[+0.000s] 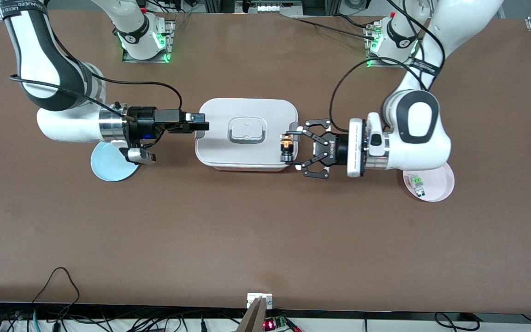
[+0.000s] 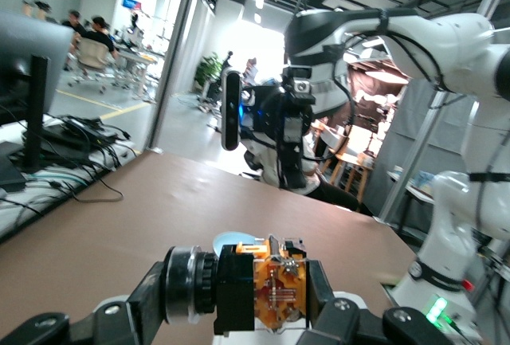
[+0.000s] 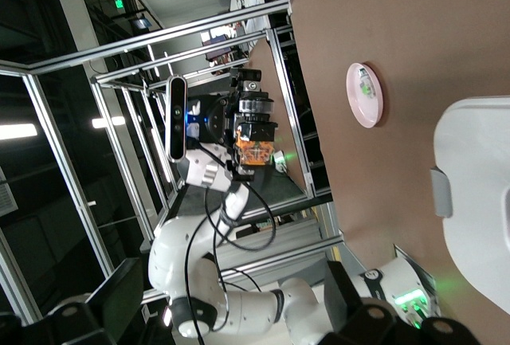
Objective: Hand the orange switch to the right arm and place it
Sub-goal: 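Grasp the orange switch with the right gripper from the left gripper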
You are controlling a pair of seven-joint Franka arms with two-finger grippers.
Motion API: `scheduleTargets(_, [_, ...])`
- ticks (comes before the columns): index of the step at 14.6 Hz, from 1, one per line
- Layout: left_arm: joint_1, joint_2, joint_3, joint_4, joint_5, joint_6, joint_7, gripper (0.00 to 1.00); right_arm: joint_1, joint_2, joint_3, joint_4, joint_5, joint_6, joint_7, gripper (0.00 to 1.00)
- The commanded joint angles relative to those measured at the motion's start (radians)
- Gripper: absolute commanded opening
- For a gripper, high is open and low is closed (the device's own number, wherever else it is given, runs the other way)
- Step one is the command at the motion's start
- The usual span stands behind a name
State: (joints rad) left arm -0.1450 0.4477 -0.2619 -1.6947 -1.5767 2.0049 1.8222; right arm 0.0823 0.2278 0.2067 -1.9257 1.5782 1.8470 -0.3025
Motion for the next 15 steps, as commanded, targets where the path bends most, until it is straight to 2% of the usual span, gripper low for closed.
scheduleTargets(1, [-0.044,0.011,0.003,0.009,-0.124,0.057,0.145,0.00,0.039,0.010,0.026,-0.003,0.054,0.082,-0.013,1.00])
scheduleTargets(4, [-0.082,0.023,-0.003,-0.008,-0.235,0.064,0.250,0.00,0.056,0.031,0.037,-0.001,0.062,0.107,-0.013,1.00])
scheduleTargets(6, [-0.100,0.023,-0.003,-0.010,-0.247,0.075,0.266,0.00,0.059,0.045,0.040,0.001,0.065,0.109,-0.012,1.00])
scheduleTargets(9, [-0.125,0.016,-0.003,-0.007,-0.267,0.127,0.269,0.00,0.085,0.064,0.040,0.004,0.143,0.118,-0.023,1.00])
scheduleTargets(15, [-0.168,0.012,-0.005,-0.005,-0.267,0.186,0.270,0.00,0.131,0.110,0.040,0.019,0.144,0.193,-0.092,1.00])
